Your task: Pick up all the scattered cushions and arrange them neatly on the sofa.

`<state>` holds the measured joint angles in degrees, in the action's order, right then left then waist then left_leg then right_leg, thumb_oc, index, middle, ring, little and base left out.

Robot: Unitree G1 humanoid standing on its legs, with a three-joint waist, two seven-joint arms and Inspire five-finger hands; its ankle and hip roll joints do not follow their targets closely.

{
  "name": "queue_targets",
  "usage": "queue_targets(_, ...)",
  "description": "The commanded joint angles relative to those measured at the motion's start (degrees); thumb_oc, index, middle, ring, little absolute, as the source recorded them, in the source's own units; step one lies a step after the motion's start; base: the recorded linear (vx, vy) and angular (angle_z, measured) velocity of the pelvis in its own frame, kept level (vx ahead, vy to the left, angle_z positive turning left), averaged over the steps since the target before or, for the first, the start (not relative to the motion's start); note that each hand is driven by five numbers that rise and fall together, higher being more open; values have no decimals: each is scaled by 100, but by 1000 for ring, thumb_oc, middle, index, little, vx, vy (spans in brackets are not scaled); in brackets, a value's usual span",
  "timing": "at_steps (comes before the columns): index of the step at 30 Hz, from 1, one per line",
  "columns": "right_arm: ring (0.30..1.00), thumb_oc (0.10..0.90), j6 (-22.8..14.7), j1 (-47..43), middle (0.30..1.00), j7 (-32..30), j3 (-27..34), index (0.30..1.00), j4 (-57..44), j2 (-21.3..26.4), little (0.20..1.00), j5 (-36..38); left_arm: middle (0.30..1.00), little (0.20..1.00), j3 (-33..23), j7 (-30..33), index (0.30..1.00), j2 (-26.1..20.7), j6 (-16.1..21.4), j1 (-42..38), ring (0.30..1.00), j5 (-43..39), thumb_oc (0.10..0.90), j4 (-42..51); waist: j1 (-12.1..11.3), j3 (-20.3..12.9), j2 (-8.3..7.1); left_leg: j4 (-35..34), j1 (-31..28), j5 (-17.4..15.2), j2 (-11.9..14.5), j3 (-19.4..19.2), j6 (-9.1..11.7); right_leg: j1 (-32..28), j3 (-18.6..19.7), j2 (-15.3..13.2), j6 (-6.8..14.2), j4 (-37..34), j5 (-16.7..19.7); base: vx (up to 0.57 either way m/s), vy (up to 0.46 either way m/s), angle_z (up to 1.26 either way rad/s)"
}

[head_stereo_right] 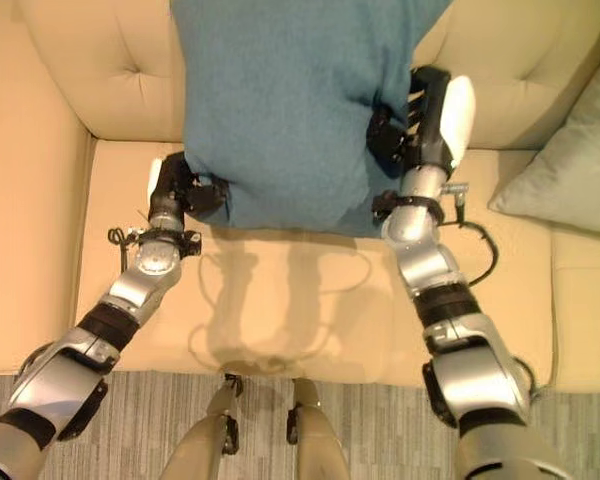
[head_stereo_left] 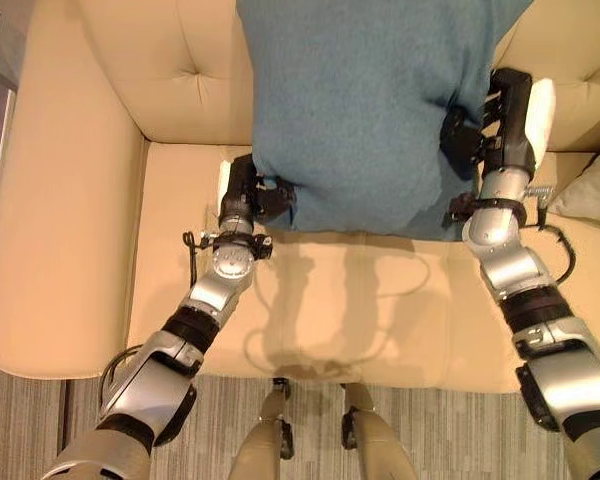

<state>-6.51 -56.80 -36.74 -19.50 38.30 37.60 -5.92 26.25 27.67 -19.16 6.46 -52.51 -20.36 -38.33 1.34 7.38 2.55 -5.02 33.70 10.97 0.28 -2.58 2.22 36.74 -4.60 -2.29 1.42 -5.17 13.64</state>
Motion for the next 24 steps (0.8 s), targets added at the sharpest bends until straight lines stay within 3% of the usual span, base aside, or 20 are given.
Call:
queue_targets(1, 300, 400, -323, -841, 300, -431, -488, 300, -35, -115, 300, -780, 300, 300, 328, 339, 300, 375, 1406, -1614, 300, 679, 400, 217, 6, -515, -213, 2, 41, -321, -92, 34, 400, -103, 10, -210, 852, 17, -559, 0, 0, 0)
queue_targets(2, 300, 400, -329, -859, 300, -433, -498, 300, -21, -114, 300, -776, 300, 300, 323, 337, 300, 376, 1411, -1627, 300, 677, 400, 206, 8, -511, -208, 2, 45, -320, -92, 35, 400, -99, 9, -210, 852, 17, -558, -38, -5, 0)
queue_targets(3, 851, 767, -282, -1193, 851, -51, -754, 851, 423, -137, 851, -269, 900, 900, 390, 265, 900, 307, 1359, -1905, 900, 445, 800, -201, 19, -489, -243, 2, 115, -292, -93, 49, 414, -24, 1, -203, 851, 17, -520, -39, -4, 1)
queue_targets(4, 900, 800, -212, -1359, 900, 268, -977, 900, 846, -110, 900, 102, 900, 900, 430, 220, 900, 206, 1330, -1998, 900, 312, 800, -327, 23, -471, -257, 2, 144, -265, -84, 42, 425, 4, -8, -200, 853, 17, -497, -54, -13, 4)
queue_targets(8, 900, 800, 13, -1616, 900, 783, -1387, 900, 1438, -153, 900, 715, 900, 900, 547, 54, 900, 128, 1309, -2147, 900, -77, 800, -443, 40, -408, -250, 2, 154, -240, -83, 65, 432, 1, -50, -190, 849, 17, -483, -7, -7, 8)
queue_targets(13, 900, 800, 66, -1125, 900, 1007, -1213, 900, 1313, -272, 900, 864, 900, 900, 425, -129, 900, -64, 1152, -1539, 900, 81, 800, 82, 19, -396, -269, 2, 38, -286, -100, 105, 441, -107, -70, -194, 832, 17, -507, 17, 2, 7)
queue_targets(24, 900, 800, -67, 121, 900, 1103, -228, 900, 751, 202, 900, 1183, 900, 900, -35, -567, 900, -742, 1016, -249, 900, -44, 800, 213, -13, -421, -313, 2, -5, -310, -88, 112, 473, -154, -145, -228, 827, 17, -557, 18, -3, 5)
